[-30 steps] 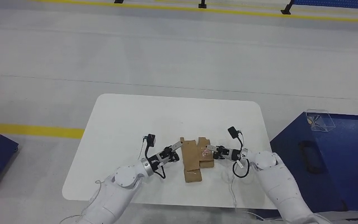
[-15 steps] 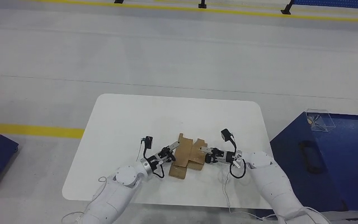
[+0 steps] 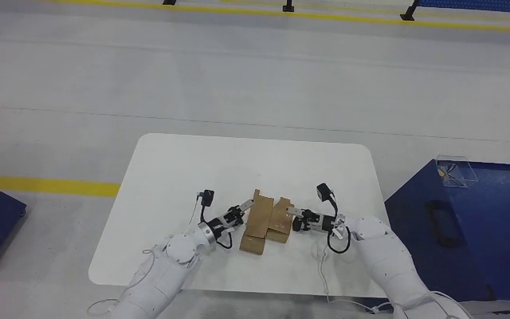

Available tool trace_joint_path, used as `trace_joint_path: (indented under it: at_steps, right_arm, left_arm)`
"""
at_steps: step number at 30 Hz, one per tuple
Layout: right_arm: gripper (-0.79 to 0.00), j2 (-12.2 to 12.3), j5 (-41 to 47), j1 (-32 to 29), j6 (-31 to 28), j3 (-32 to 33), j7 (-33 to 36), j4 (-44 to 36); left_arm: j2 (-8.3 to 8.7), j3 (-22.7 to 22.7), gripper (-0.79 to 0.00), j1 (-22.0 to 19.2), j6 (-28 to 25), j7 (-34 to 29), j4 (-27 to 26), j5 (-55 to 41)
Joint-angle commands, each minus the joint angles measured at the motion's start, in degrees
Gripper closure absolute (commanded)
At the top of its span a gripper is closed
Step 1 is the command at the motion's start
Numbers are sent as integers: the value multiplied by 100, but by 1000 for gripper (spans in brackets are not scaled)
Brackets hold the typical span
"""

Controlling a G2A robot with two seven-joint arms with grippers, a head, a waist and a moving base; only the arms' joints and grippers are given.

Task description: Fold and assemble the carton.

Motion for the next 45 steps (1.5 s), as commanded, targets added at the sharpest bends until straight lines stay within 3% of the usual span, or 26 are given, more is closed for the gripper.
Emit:
trace_joint_path:
  at_steps: [1,5,9,13,14,16,17,18,31,36,40,45]
  right_arm:
    - [-785,-30,32,-8,-2,-38,13,-9]
    - [-785,-95,93,-7,-2,-111,-14,7]
    - [-714,-154,126,25,-2,-177,-54,78]
    - [-708,-184,6,69,-94,-239,-243,161]
    - [-650,-188,29,79,-100,-238,-217,179]
    - [-366,-192,27,113,-90,-242,-221,235]
    - [-262,-198,17,128,-84,-247,-268,260]
    - [0,-207,20,135,-79,-252,-317,278]
    - [0,-322,112,204,-63,-289,-693,565]
    - [0,-200,526,159,-887,-9,-320,377]
    - [0,106,722,-361,-1129,289,-519,-975]
    - [0,726,1015,-2174,-891,1275,-282,-4590]
  left_arm:
    - [-28,59,-785,-5,145,115,21,175]
    - [-84,64,-785,-35,262,-6,140,38]
    - [-137,69,-785,-79,298,-152,292,-74]
    - [-184,82,-785,-111,255,-248,417,-115]
    - [-195,79,-785,-112,241,-302,438,-153]
    - [-210,65,-785,-125,217,-362,482,-195]
    - [-217,58,-785,-129,200,-374,500,-205]
    - [-223,49,-785,-128,173,-413,510,-234]
    - [-202,-219,-785,-44,-122,-754,540,-519]
    - [-29,-718,-785,100,-585,-754,473,-847]
    - [197,-1209,-785,356,-946,-560,326,-779]
    - [326,-1381,-785,763,-949,-669,-164,-580]
